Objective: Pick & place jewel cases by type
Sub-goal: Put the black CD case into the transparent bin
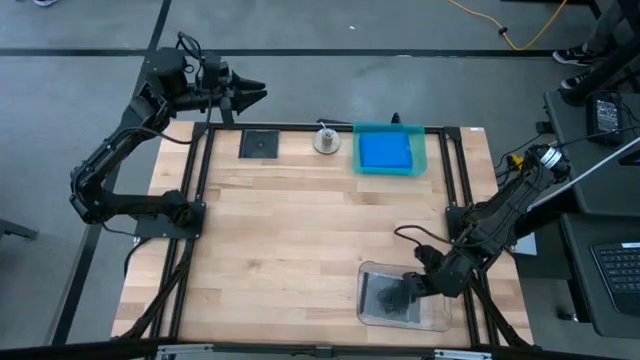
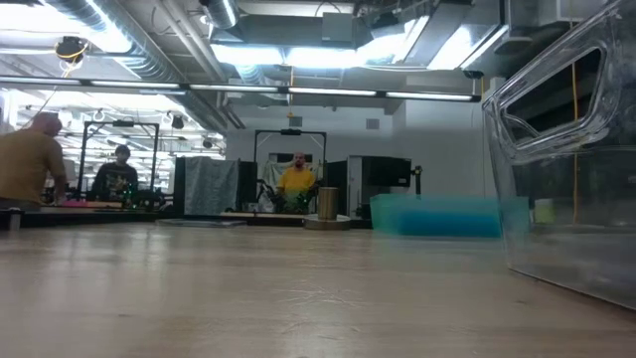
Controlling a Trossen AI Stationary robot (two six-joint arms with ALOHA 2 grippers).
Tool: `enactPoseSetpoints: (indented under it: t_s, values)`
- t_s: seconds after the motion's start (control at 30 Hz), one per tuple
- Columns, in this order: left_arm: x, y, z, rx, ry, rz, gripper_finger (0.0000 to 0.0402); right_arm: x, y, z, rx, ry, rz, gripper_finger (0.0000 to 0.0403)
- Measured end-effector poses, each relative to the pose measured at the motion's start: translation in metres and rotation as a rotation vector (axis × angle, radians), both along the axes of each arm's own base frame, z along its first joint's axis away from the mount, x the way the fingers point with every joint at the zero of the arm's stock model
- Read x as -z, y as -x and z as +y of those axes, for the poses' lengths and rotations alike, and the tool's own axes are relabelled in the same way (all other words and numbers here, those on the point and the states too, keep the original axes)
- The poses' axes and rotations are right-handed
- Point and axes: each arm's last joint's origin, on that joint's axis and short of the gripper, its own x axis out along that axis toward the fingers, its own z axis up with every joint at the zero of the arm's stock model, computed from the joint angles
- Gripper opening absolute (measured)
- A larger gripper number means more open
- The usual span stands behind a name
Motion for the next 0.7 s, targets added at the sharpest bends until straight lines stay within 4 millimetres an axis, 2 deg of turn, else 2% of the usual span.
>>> enactPoseSetpoints:
  t_s: [0.13, 0.27, 0.33, 0.4, 0.47, 0.57, 0.63, 0.7]
  values:
    - [0.0, 0.0, 0.0, 0.001, -0.006, 0.002, 0.0141, -0.006, 0.008, 0.002, -0.098, -0.064, 0.161, 0.0126]
    - [0.002, 0.0, 0.0, -0.004, -0.053, 0.032, 0.0141, -0.03, 0.02, -0.005, -0.117, 0.021, 0.297, 0.0127]
    - [0.008, 0.0, 0.002, -0.042, -0.111, 0.107, 0.0141, -0.05, 0.022, -0.012, -0.093, 0.138, 0.247, 0.0127]
    - [0.02, -0.002, 0.008, -0.12, -0.153, 0.244, 0.0141, -0.069, 0.021, -0.024, -0.038, 0.323, 0.119, 0.0127]
    - [0.042, -0.007, 0.018, -0.187, -0.157, 0.406, 0.0141, -0.087, 0.017, -0.036, 0.05, 0.547, -0.066, 0.0127]
    - [0.092, -0.018, 0.034, -0.213, -0.065, 0.611, 0.0133, -0.103, 0.01, -0.058, 0.19, 0.9, -0.265, 0.0123]
    - [0.127, -0.022, 0.044, -0.21, 0.007, 0.703, 0.0118, -0.104, 0.003, -0.072, 0.225, 1.047, -0.275, 0.011]
    - [0.162, -0.026, 0.056, -0.226, 0.061, 0.78, 0.0096, -0.1, -0.004, -0.086, 0.194, 1.136, -0.207, 0.0087]
